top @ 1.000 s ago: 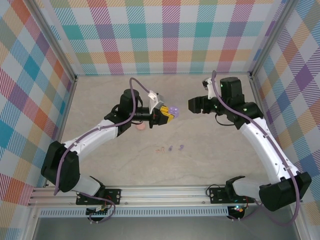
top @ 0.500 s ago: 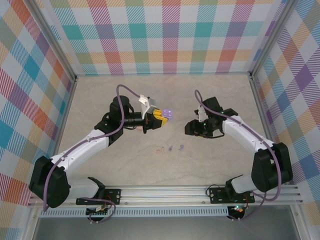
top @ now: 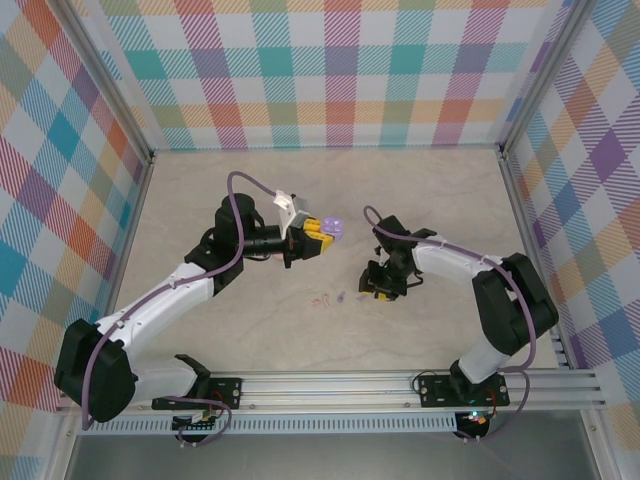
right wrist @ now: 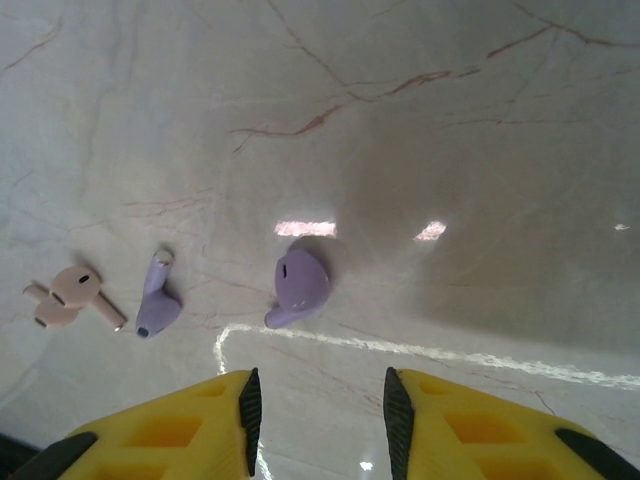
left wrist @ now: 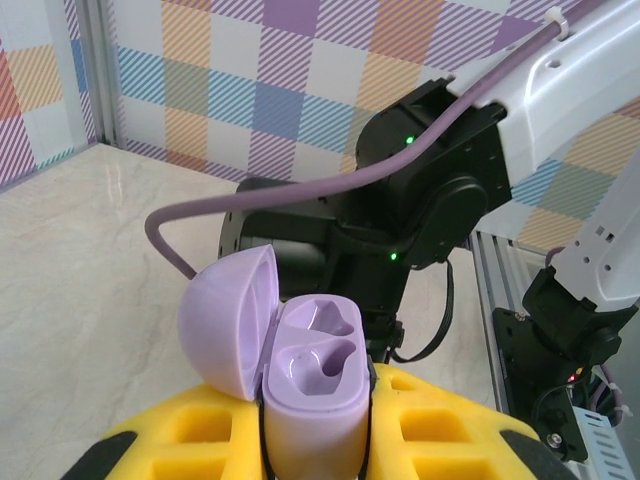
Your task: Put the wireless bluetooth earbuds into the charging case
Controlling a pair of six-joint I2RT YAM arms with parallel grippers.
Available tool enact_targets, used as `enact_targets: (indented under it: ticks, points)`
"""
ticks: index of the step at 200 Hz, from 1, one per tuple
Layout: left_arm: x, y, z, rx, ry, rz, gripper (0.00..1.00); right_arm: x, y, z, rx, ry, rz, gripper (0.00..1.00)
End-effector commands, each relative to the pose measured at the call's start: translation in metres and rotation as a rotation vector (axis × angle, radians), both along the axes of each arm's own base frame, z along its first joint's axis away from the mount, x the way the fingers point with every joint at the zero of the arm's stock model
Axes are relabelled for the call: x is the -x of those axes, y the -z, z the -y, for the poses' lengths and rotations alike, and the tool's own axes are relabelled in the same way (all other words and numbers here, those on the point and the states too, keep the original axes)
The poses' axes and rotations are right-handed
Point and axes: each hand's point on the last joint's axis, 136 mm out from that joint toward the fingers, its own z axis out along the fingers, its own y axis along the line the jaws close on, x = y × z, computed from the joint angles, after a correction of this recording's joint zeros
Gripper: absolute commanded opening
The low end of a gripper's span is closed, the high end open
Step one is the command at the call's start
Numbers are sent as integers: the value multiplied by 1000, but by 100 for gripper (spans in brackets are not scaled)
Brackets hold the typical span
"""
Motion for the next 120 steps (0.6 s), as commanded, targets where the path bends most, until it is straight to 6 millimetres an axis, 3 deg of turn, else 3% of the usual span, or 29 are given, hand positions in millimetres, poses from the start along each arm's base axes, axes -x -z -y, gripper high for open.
enact_targets:
  ticks: [1,59,120]
  points:
    - [5,-11,-2,24,3,33,10,-9,2,-6,20,62,-2,38]
    - [6,-11,-1,26,12,35,10,-19,8,-19,26,55,-4,37]
    - [7,-8,-1,17,10,36,10,-21,16,-16,118,33,-9,33]
